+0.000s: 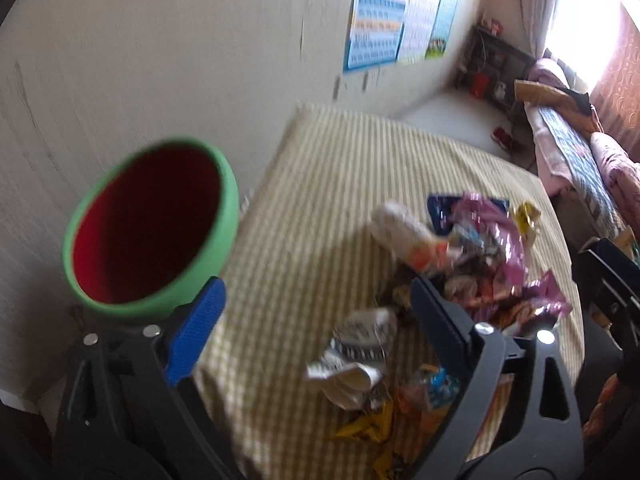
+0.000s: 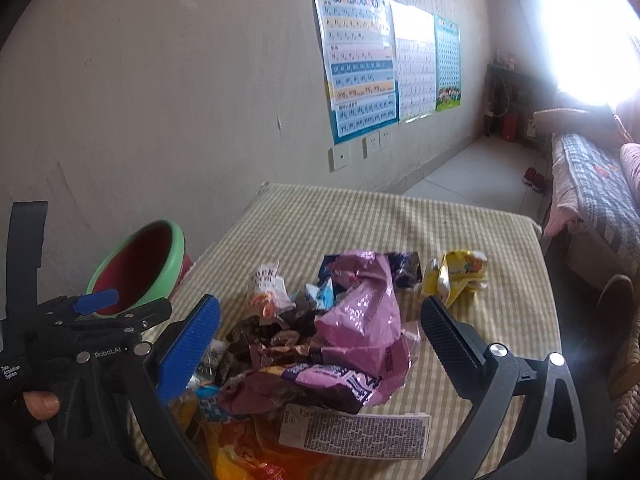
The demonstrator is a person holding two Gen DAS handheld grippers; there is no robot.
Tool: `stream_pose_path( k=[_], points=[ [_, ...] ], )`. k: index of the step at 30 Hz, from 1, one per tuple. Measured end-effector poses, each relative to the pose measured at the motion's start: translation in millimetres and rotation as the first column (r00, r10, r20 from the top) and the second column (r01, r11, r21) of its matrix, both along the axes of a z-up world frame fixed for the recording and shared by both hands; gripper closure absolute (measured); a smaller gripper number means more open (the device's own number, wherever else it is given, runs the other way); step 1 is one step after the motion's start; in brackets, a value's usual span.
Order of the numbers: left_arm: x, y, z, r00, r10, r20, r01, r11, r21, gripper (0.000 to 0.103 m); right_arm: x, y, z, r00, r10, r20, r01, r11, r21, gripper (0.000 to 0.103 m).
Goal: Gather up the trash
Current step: 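Lower the left gripper onto the white printed paper wrapper and close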
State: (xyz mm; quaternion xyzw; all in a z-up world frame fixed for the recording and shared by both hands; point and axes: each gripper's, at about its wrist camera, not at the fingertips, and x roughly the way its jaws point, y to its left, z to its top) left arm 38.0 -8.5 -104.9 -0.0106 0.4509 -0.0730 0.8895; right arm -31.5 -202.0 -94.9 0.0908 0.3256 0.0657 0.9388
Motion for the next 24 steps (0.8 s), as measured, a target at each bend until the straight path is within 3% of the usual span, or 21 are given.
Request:
stream_pose_path(
  k=[2,5,11,16,19,24],
  points=[
    [4,0,-12,0.998,-0.001,-0.057,0.000,1.000,-0.016,0.028,2,-1,-9,0.999,0.004,-0.032,-0.003,0.999,0.035,0.007],
    [6,1,-25,0.994,-0.015,-0.112,0.010,0.999,-0.045,0.034,7,-6,-19,0.996,0.023,-0.090,-0.012,0.992,0.126,0.007],
    [10,-11,-44,0.982,-0.077,-0.175,0.068,0.996,-0.061,0.034,13,-18,-39,0.980,-0.003,-0.200,0.041,0.981,0.188,0.007],
    [9,-17,-53,0.977,-0.085,-0.193,0.076,0.996,-0.054,0.034,10,-26,-40,0.979,-0.028,-0.201,0.071,0.975,0.210,0.007],
    [8,-14,-51,0.983,-0.068,-0.169,0.060,0.997,-0.051,0.027,5,-31,-34,0.983,-0.033,-0.183,0.072,0.975,0.210,0.007],
    [8,-7,-57,0.982,-0.054,-0.182,0.042,0.997,-0.069,0.026,-1,-37,-52,0.967,-0.028,-0.252,0.085,0.972,0.219,0.007]
  ],
)
